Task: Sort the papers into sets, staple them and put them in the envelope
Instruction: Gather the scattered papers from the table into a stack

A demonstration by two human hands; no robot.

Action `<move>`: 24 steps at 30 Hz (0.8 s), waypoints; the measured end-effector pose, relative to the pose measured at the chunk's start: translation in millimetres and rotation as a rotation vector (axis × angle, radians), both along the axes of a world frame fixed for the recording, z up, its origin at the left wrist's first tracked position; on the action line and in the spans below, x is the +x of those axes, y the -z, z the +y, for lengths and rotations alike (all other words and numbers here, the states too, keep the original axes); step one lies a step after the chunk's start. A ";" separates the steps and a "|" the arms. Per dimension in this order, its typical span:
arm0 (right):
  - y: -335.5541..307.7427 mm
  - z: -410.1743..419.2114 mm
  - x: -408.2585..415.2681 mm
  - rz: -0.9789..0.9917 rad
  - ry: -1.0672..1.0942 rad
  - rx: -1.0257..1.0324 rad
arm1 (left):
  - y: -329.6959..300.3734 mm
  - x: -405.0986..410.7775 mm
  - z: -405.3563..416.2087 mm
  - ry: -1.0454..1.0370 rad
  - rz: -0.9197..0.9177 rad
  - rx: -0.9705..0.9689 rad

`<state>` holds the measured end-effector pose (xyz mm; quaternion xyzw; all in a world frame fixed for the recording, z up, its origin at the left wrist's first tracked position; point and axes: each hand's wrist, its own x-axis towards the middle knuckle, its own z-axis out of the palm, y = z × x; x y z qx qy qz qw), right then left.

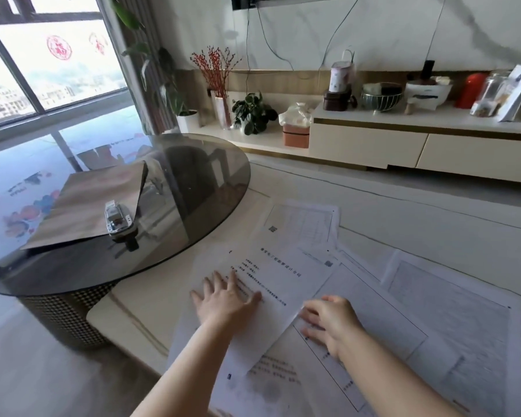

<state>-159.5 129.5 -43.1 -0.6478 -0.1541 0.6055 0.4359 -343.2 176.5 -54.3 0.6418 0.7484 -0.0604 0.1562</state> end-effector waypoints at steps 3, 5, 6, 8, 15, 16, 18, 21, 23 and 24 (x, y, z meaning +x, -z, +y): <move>6.9 1.9 -1.0 -0.058 -0.013 -0.009 | -5.5 20.0 -24.2 0.054 0.066 0.095; 6.9 0.2 -0.8 -0.204 -0.066 -0.001 | -11.3 34.3 -42.0 0.089 0.088 0.121; 4.2 -0.8 0.2 -0.282 -0.086 0.008 | -14.2 40.9 -48.9 0.103 0.095 0.127; -4.0 -2.1 7.9 -0.466 -0.148 0.043 | -21.4 51.7 -58.1 0.107 0.061 0.129; -26.0 0.0 102.6 -1.033 -0.462 0.001 | -30.2 72.0 -69.9 0.005 -0.183 0.028; -25.2 -0.9 113.1 -1.066 -0.475 -0.015 | -30.7 74.7 -69.8 -0.048 -0.195 -0.008; -21.9 -2.7 125.9 -1.137 -0.510 -0.046 | -29.1 78.4 -69.3 -0.124 -0.196 -0.062; -19.0 -9.3 126.9 -1.258 -0.620 -0.089 | -21.0 83.5 -75.2 -0.096 -0.185 -0.110; -19.2 -13.7 120.3 -1.253 -0.664 -0.112 | -18.1 89.0 -81.5 -0.072 -0.179 -0.095; -19.0 -15.1 116.9 -1.231 -0.672 -0.118 | -17.5 92.0 -83.8 -0.071 -0.169 -0.075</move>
